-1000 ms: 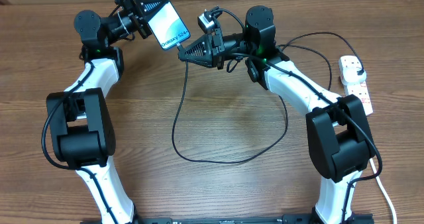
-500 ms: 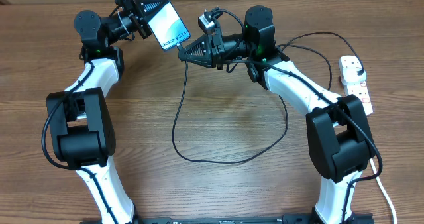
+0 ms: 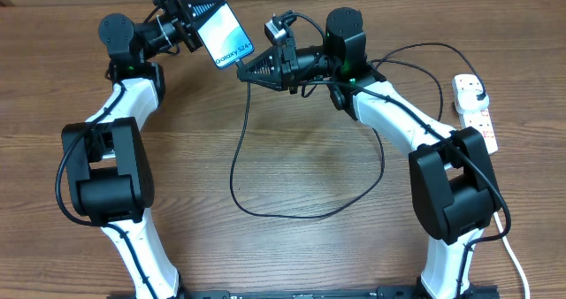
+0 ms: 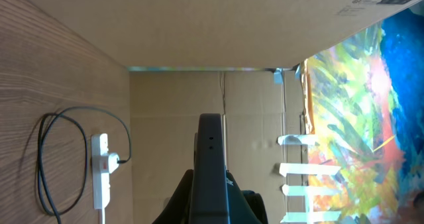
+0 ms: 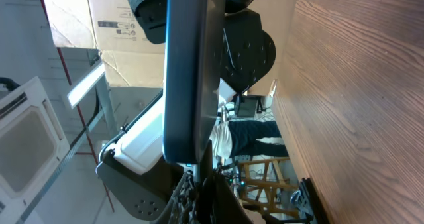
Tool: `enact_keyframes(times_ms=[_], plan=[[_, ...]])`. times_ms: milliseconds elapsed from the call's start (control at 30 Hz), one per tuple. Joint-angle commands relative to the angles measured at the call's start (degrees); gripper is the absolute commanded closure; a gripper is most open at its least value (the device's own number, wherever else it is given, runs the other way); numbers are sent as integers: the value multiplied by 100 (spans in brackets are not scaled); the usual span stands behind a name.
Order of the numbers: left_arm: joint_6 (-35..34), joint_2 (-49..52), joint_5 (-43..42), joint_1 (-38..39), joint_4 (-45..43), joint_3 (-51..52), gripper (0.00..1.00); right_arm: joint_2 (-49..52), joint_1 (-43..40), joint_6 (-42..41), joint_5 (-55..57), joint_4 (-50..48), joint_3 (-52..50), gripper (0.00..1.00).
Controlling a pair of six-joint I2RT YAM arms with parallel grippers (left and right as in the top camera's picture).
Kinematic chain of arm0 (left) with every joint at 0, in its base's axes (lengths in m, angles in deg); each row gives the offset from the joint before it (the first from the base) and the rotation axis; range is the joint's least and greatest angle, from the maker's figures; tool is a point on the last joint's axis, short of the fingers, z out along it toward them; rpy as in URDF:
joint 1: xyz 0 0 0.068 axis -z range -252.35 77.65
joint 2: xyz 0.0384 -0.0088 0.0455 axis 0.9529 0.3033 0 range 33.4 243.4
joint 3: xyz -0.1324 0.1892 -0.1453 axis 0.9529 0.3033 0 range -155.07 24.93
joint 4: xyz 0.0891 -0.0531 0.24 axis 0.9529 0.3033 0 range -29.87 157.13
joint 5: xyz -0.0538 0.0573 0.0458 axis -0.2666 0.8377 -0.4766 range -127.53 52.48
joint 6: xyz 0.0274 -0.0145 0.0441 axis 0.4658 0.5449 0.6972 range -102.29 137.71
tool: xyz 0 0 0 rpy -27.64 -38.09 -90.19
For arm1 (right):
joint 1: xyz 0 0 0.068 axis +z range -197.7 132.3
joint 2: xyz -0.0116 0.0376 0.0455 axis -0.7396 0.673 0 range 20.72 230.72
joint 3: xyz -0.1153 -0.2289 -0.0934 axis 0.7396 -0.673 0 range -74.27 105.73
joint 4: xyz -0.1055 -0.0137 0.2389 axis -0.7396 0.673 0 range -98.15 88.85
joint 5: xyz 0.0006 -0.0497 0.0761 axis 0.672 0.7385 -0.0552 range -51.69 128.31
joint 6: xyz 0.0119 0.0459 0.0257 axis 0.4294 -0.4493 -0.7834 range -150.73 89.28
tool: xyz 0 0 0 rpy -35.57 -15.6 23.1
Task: Plug charger to phone and switch on socket
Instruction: 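Push the connector into the phone's port held by the left gripper, then open the right gripper and pull it back from the phone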
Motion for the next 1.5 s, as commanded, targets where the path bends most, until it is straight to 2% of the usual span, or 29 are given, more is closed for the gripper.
enact_keyframes(times_ms=[0, 733, 800, 900, 1000, 1067, 1100, 1267, 1367, 1467], plan=[[61, -173, -411, 46, -66, -33, 96, -208, -17, 20, 522, 7, 111, 96], [83, -175, -796, 59, -66, -33, 96, -205, -17, 131, 885, 398, 111, 96], [83, -173, -791, 59, -63, -33, 96, -205, -17, 133, 846, 396, 111, 93], [85, -173, -789, 33, -63, -33, 96, -205, -17, 289, 750, 389, 111, 79], [90, -175, -796, -7, -66, -33, 96, -205, -17, 518, 601, 380, 111, 39], [155, -173, -798, -39, -63, -33, 96, -205, -17, 608, 487, 293, 111, 21], [177, -173, -798, -55, -61, -33, 96, -205, -20, 605, 444, 236, 111, 16], [170, -173, -968, -118, -63, -33, 96, -205, -214, 605, 452, 138, 111, 0], [170, -173, -1097, -125, -63, -33, 96, -205, -407, 605, 505, 184, 111, 0], [170, -173, -1110, -122, -63, -33, 96, -205, -627, 741, 719, 702, 109, 0]])
